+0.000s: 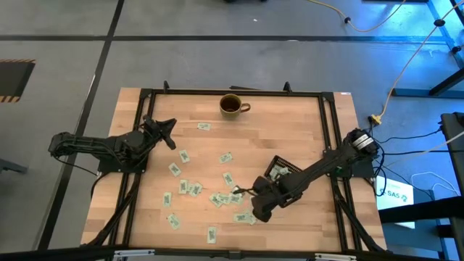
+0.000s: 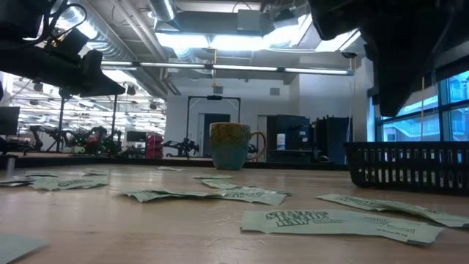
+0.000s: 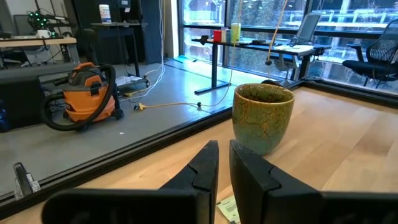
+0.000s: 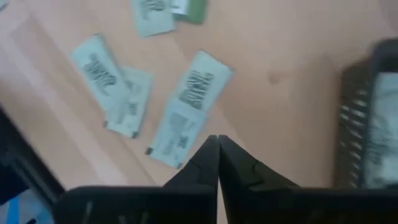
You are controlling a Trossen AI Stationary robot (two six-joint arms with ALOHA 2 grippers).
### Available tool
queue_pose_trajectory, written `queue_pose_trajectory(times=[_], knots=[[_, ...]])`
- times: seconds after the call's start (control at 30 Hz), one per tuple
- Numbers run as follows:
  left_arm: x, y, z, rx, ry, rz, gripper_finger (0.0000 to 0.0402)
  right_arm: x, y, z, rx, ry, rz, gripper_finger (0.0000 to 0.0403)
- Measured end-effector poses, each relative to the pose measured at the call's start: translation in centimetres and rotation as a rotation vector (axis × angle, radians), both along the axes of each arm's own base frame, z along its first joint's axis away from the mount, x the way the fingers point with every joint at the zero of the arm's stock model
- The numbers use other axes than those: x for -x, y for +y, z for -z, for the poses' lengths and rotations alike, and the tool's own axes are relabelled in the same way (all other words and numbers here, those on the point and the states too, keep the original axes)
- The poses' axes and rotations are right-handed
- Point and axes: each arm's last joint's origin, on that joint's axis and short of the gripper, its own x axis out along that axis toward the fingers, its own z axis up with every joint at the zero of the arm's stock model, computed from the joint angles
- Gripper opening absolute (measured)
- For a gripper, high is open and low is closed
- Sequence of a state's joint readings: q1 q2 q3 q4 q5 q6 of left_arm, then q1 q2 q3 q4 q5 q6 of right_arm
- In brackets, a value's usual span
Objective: Pick and place Stevia / Truvia into bins
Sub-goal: Put the stevia packet into the black bin
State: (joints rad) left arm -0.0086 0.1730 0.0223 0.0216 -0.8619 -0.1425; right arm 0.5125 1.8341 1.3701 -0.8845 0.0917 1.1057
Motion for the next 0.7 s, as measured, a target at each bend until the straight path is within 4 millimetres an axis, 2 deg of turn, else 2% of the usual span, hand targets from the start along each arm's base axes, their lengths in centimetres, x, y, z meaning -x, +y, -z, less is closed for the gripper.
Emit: queue_pose_trajectory(times=[0.17,0.33,0.5,0.7], knots=[[0.0,0.0,0.0,0.000,0.000,0.000,0.0033,-0.7,0.8,0.6,-0.002,-0.053,-0.099,0.0033],[-0.1,0.0,0.1,0.000,0.010,0.000,0.0033,-1.4,2.2,1.7,-0.057,-0.096,-0.141,0.0078],[-0.1,0.0,0.2,0.000,0.020,0.000,0.0033,-0.9,3.7,3.0,-0.139,-0.020,-0.128,0.0111],[-0.2,0.0,0.3,0.000,0.039,0.000,0.0033,0.0,5.5,3.3,-0.162,-0.012,-0.135,0.0117]])
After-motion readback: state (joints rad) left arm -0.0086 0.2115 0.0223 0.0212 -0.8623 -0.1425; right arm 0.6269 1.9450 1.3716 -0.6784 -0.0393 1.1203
